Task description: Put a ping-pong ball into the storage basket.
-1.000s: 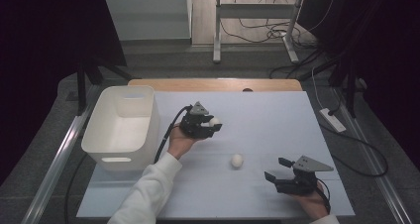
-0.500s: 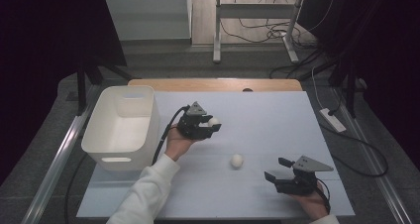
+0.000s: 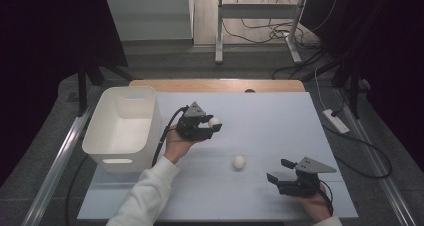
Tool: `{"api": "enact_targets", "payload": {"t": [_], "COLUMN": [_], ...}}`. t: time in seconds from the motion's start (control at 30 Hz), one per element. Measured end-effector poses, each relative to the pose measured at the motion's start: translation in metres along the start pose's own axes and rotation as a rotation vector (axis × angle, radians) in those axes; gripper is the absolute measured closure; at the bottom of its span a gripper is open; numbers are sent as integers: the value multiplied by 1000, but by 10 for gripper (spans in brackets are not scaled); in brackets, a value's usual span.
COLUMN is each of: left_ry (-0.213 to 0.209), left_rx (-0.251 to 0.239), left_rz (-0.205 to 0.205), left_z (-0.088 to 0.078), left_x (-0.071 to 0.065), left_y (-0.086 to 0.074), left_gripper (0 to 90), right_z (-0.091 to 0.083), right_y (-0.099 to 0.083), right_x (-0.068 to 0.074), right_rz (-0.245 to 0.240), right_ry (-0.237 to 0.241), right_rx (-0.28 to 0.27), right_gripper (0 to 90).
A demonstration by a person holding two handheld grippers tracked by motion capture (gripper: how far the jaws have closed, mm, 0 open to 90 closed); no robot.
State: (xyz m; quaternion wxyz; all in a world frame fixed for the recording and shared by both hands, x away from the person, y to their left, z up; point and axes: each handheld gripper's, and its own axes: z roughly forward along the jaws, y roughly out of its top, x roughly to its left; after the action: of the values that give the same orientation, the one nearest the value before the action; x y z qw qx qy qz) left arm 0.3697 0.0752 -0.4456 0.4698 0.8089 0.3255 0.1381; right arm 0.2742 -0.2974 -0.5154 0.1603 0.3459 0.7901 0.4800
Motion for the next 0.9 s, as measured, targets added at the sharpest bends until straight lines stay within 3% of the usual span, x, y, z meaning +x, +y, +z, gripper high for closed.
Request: {"api": "enact_targets", "payload": {"t": [0.9], "left_ry": [-4], "left_rx": [-44], "left_rz": [0], "left_z": [-18], "left_x": [-2], "left_y": [1], "left_gripper": [508], "right_z": [0], "right_y": [0], "right_x": [0], "right_rz": [-3], "right_ry": [-2], "right_rx": [0], "right_gripper": [201]}}
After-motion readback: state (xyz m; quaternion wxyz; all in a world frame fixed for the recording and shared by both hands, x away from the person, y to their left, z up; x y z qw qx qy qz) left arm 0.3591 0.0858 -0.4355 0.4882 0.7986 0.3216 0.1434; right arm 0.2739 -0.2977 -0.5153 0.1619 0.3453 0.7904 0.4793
